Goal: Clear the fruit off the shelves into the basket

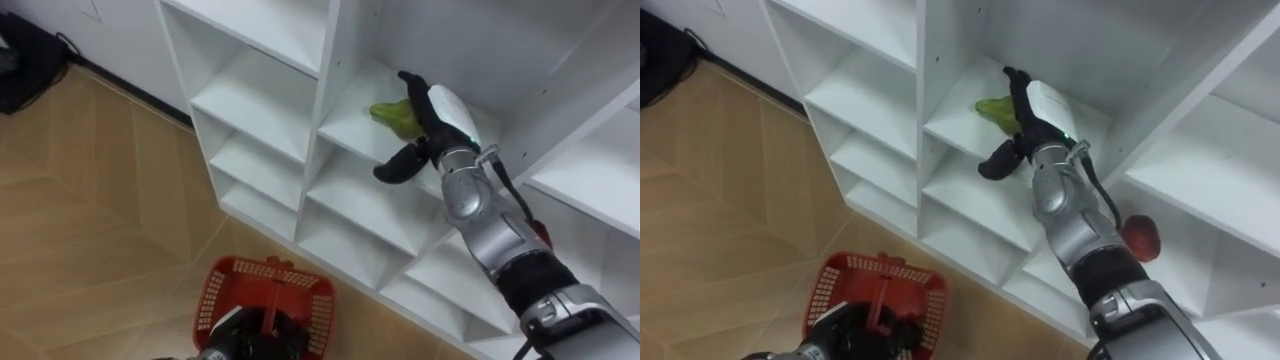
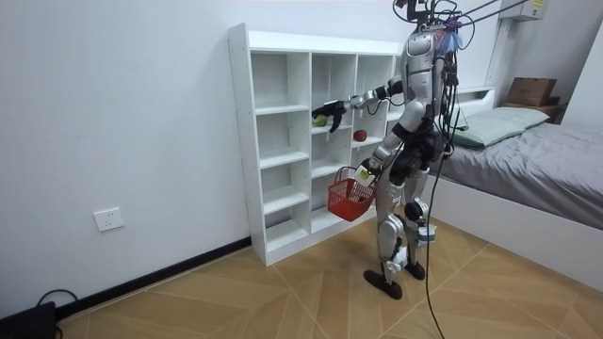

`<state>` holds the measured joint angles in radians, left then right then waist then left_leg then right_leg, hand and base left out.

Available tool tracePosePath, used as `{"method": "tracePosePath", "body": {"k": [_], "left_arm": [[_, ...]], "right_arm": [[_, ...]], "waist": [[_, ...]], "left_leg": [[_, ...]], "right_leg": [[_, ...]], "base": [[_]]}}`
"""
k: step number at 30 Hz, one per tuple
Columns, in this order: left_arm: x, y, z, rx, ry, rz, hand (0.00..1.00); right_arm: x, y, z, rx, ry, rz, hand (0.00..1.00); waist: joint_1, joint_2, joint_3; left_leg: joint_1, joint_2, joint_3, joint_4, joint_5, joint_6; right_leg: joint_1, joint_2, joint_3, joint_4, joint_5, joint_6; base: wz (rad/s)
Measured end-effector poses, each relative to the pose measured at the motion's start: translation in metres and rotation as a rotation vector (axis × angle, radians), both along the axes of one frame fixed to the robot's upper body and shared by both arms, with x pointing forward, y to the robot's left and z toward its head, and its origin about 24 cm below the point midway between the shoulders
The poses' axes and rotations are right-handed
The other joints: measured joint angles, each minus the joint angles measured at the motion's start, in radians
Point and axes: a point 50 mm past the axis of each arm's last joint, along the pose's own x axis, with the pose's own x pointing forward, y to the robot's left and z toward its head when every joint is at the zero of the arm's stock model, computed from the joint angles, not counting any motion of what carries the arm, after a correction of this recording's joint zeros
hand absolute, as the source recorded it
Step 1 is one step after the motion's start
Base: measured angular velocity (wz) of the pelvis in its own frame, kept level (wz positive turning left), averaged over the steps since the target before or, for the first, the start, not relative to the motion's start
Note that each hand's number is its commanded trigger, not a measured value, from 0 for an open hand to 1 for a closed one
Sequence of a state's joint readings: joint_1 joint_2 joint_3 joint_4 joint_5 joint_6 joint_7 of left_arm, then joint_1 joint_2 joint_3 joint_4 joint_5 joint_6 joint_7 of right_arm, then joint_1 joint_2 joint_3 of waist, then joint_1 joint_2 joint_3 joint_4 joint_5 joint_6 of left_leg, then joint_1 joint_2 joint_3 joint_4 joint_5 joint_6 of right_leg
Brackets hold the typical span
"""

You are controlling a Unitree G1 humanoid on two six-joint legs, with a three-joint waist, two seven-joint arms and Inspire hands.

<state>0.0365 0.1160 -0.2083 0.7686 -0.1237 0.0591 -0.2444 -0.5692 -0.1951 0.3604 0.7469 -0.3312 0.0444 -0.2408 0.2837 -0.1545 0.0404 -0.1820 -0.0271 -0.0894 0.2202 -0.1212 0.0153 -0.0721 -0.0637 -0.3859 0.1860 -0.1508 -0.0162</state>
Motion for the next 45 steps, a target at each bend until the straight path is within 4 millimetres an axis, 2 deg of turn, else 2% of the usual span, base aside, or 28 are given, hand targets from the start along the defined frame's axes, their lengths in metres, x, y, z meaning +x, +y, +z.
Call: {"method": "tracePosePath", "body": {"k": [20,33,45], "left_arm": [[-0.001,0.004,-0.001,0.009,0.006,0.000,1.00],[-0.005,0.009,-0.002,0.019,0.020,0.008,1.00],[-0.007,0.010,-0.003,0.021,0.023,0.011,1.00]], "right_arm": [[0.002,-0.006,0.002,0.055,0.038,0.000,0.00],[0.003,-0.010,0.004,0.099,0.044,-0.014,0.00],[0.006,-0.010,0.014,0.204,0.015,-0.030,0.00]], "waist": [[-0.009,-0.009,-0.0042],[-0.030,-0.009,-0.0043],[-0.037,-0.011,-0.0063]], "left_leg": [[0.001,0.000,0.005,-0.001,0.002,0.004],[0.002,-0.001,0.004,0.001,0.002,0.004],[0.003,-0.001,0.003,0.001,0.002,0.004]], "right_leg": [[-0.002,-0.006,0.001,0.003,0.000,0.001],[0.001,-0.004,0.001,0.003,0.000,0.001],[0.002,-0.004,0.000,0.003,0.000,0.001]], "base": [[0.00],[0.00],[0.00]]}}
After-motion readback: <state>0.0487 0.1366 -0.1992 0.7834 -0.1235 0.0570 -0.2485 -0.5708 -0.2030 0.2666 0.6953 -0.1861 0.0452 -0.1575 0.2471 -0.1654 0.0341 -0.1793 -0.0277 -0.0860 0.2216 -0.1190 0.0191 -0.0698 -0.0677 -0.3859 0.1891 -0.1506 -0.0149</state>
